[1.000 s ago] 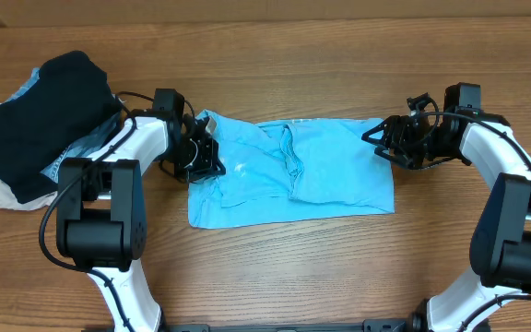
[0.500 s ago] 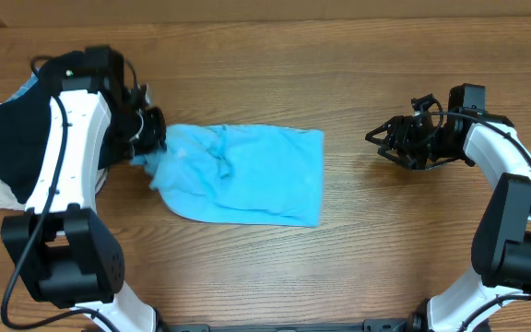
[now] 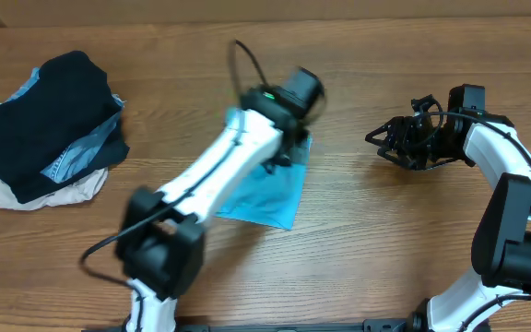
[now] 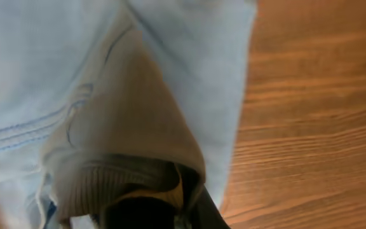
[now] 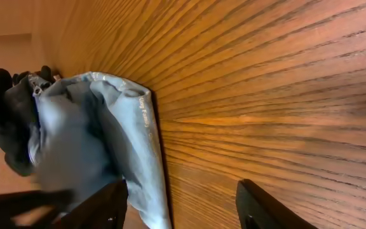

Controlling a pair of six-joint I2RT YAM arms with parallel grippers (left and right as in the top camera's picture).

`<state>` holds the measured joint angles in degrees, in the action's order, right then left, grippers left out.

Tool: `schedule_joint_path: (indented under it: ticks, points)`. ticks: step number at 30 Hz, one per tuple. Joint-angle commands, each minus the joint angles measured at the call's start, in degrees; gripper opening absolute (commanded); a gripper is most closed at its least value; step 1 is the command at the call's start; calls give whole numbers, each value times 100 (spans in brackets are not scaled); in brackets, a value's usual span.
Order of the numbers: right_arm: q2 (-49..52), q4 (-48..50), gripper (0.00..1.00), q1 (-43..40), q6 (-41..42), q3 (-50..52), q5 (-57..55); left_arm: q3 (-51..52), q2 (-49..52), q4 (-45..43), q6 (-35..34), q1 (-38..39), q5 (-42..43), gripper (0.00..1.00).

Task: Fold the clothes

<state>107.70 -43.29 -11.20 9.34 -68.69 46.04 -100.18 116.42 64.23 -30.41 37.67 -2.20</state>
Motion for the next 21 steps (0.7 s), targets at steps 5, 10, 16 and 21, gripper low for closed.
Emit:
schedule_joint_path:
  ticks: [5,10,16,21]
  points:
    - [-195,-79,59,-11,-42,-79,9,-293,516,175,-367,466,-511,69]
    - [-195,-85,56,70,-46,-79,9,-1364,302,1126,-83,76,-1233,86]
    - [-223,-214,56,715,-361,-83,13,-1561,354,1270,844,-861,-365,79]
    - [-376,-223,56,1467,-750,-83,330,-1051,787,1023,1121,-1294,-214,55]
